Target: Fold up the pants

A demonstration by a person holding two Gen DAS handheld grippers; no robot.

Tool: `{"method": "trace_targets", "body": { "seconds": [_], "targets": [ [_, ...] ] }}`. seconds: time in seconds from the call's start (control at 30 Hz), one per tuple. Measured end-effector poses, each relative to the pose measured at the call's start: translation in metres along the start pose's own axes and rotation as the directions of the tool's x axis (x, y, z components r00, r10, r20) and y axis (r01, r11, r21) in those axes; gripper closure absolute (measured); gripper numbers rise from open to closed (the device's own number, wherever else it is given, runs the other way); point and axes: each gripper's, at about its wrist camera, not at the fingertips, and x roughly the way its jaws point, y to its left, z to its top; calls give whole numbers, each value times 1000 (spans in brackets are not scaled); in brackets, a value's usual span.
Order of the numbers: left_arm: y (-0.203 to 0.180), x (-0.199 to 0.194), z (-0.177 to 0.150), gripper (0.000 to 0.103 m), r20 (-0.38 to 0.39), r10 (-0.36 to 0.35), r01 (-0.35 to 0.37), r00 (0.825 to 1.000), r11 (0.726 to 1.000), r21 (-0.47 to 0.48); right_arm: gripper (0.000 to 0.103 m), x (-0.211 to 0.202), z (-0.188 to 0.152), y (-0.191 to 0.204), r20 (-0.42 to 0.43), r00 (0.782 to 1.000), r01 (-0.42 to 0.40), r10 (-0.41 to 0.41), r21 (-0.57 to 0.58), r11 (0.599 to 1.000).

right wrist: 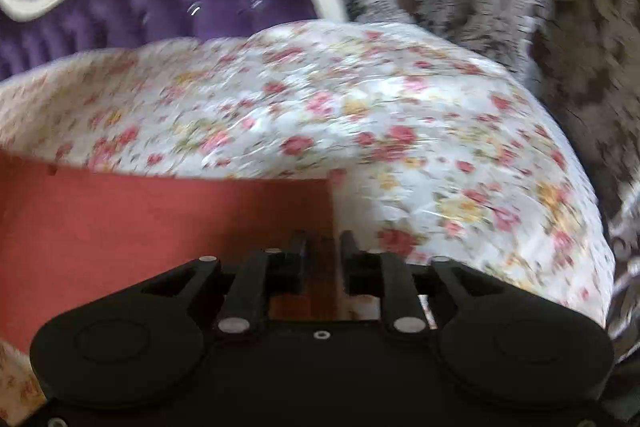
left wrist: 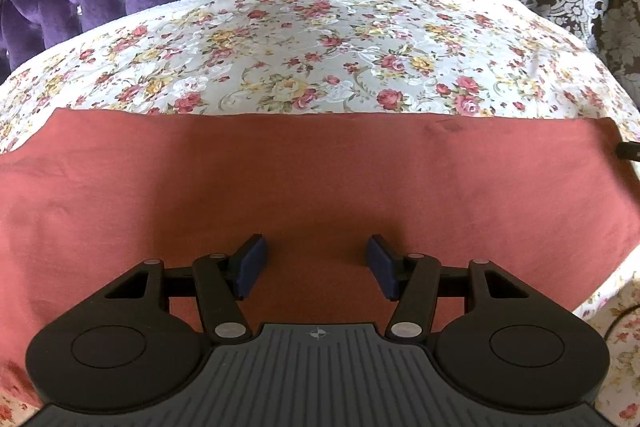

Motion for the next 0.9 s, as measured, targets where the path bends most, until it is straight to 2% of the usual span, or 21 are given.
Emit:
{"method": "trace_targets", "body": {
  "seconds": [0.03,0.07,0.2,0.27,0.37,0.43,0.47,0.5,0.53,0.57,0.6,0.63,0.8,0.9],
  "targets": [
    [0,0,0,48,-1,0,0,1000,1000,-1,37,-5,-2,-8,5,999,-47,47,41,998],
    [0,0,1,48,-2,2,-2,1000,1000,0,34,-9,-4,-16,2,996,-92,93,84,992],
    [-3,1,0,48,2,12,-12,1000,1000,5,36,-8,-17,-34,-70,978,-181,196,179,967],
    [-2,1,0,48,2,10,-10,1000,1000,4,36,-9,-25,-39,-58,964,-241,258,210,948],
    [-2,1,1,48,-3,9,-9,1000,1000,3,38,-4,-25,-45,-69,928,-335,367,279,900],
    [-3,1,1,48,-3,11,-11,1000,1000,4,38,2,-23,-44,-69,909,-375,411,298,878],
    [-3,1,1,48,-3,11,-11,1000,1000,3,38,5,-21,-43,-67,898,-397,436,307,865],
    [-2,1,0,48,-1,11,-11,1000,1000,3,43,8,-19,-41,-65,883,-422,464,320,848],
    [-2,1,0,48,1,11,-11,1000,1000,4,54,13,-18,-37,-69,867,-445,493,334,831],
    [-3,1,0,48,3,11,-11,1000,1000,3,59,20,-18,-32,-79,854,-460,514,348,817],
    [-3,1,-1,48,4,12,-12,1000,1000,2,71,25,-18,-26,-78,852,-463,518,351,814],
    [-3,1,-1,48,5,13,-13,1000,1000,1,91,27,-16,-22,-83,856,-454,510,348,820],
    [-2,0,8,49,-6,-8,8,1000,1000,-29,91,1,2,0,-73,910,-380,407,241,893],
    [-8,10,26,49,-6,-36,36,999,999,-37,91,-23,12,-2,-12,916,-387,401,239,890]
  ]
}}
